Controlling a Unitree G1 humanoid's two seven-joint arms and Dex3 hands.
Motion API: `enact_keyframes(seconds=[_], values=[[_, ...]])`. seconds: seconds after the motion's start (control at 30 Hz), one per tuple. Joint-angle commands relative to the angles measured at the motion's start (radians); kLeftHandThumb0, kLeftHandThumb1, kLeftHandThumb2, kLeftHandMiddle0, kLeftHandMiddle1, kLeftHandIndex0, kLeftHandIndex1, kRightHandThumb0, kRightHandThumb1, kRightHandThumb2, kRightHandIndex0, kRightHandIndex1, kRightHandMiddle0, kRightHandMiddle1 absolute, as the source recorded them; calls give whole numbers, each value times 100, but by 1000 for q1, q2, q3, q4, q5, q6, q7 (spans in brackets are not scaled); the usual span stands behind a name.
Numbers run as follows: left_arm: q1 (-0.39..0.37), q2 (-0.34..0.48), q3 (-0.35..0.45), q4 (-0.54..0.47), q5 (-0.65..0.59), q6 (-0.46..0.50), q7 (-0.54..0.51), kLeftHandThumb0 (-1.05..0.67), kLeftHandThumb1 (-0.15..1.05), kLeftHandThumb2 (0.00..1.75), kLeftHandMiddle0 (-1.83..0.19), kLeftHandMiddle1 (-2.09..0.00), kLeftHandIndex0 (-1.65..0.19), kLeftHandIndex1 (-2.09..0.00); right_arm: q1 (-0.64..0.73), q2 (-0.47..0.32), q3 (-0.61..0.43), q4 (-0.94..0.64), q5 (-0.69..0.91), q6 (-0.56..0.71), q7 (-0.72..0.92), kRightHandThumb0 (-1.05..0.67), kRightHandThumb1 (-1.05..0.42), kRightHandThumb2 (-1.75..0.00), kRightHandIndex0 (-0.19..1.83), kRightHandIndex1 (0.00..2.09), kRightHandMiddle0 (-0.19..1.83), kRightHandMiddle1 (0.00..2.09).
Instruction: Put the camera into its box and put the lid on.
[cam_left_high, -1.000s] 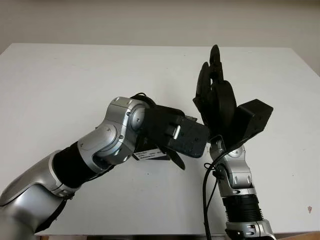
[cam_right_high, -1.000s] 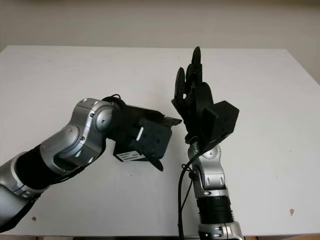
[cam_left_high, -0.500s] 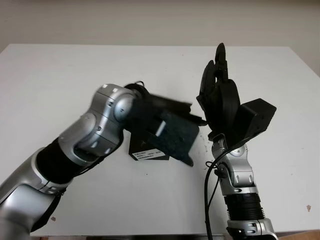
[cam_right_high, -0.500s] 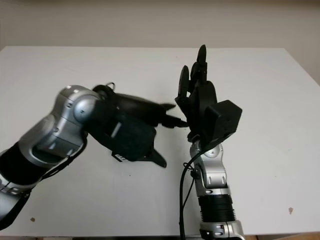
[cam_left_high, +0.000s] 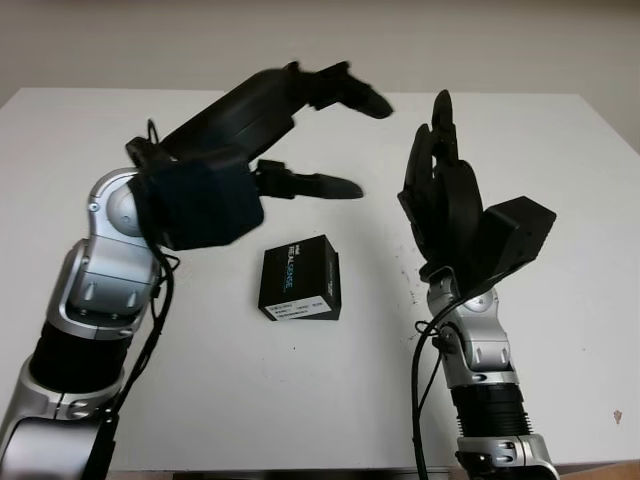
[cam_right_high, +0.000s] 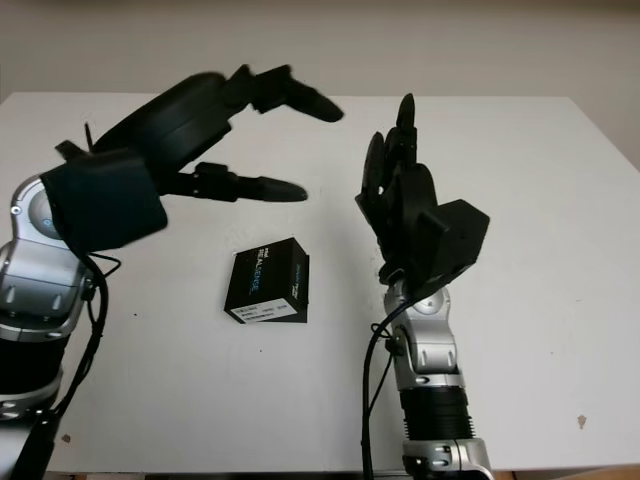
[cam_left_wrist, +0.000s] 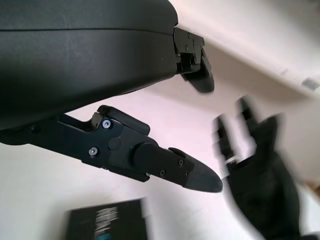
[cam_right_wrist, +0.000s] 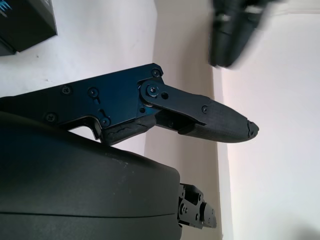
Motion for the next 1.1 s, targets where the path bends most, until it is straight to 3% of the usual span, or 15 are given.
enact_keyframes(seconds=[0.0,0.13,0.3,0.43,0.77,1.07], values=[[9,45,19,39,-19,-24,-27,-82,103,5,10,-7,17,-19,-37,-19,-19,-2,23,13,12,-77,-105,-66,-19,0,-19,0],[73,87,48,99,-56,-67,-34,-84,99,4,18,-1,19,-2,-70,-51,-48,-6,56,53,29,-79,-105,-65,-19,0,-19,0],[152,102,70,168,-77,-169,-11,-85,97,5,19,-1,19,0,-103,-79,-85,-4,115,115,50,-79,-105,-65,-19,0,-19,0],[218,96,73,185,-88,-187,5,-85,95,4,19,0,19,0,-113,-99,-99,10,133,130,72,-78,-105,-65,-19,0,-19,0],[304,35,38,231,-99,-233,36,-86,93,4,19,0,19,0,-100,-109,-93,-14,123,153,68,-77,-105,-66,-19,0,-19,0],[334,-21,9,238,-82,-231,70,-84,90,5,19,0,19,0,-97,-111,-92,-4,128,159,80,-77,-105,-65,-19,0,-19,0]])
